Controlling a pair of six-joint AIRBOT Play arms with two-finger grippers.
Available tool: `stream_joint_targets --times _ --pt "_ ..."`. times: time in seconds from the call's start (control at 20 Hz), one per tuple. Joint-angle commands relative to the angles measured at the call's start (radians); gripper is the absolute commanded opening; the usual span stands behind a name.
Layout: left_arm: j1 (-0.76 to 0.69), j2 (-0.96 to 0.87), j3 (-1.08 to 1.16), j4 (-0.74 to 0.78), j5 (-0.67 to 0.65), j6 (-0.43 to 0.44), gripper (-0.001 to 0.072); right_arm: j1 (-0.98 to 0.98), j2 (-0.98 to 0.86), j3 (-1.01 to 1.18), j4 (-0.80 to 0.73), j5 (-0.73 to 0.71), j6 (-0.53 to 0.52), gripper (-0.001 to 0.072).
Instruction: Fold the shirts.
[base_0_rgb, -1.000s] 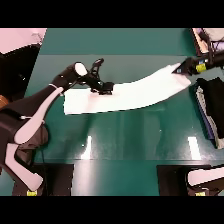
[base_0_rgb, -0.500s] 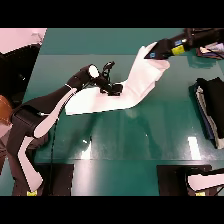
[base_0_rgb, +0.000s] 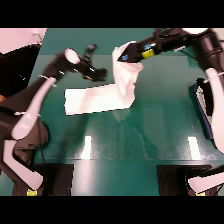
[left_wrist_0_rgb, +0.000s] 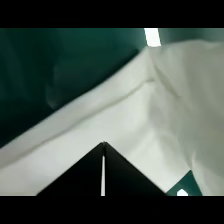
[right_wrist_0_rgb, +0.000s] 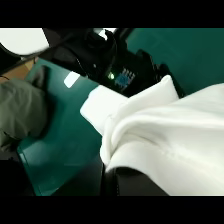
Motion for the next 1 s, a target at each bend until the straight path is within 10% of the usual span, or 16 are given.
stream_joint_targets --times 0.0,0.15,0.3,0.35,0.85,0.95 --pt "0.182 0.160 0.002 0.114 -0.091 0.036 0.0023 0.123 -0.084 0.003 0.130 -0.186 -0.090 0.0017" --pt "0.321 0.272 0.002 0.119 -0.115 0.055 0.0023 0.264 -0.219 0.089 0.122 -0.330 -0.113 0.0045" --pt "0.407 0.335 0.002 0.119 -0.145 0.055 0.0023 0.350 -0.302 0.118 0.123 -0.411 -0.180 0.0582" --pt "0.420 0.343 0.002 0.120 -0.158 0.056 0.0023 0.357 -0.297 0.099 0.120 -0.400 -0.230 0.0621" --pt "0.423 0.347 0.001 0.075 -0.275 0.082 0.0023 -0.076 0.046 -0.467 -0.124 -0.201 -0.023 0.0572" --pt "0.423 0.347 0.001 0.052 -0.275 0.083 0.0023 -0.168 0.056 -0.591 -0.085 -0.201 -0.007 0.0659"
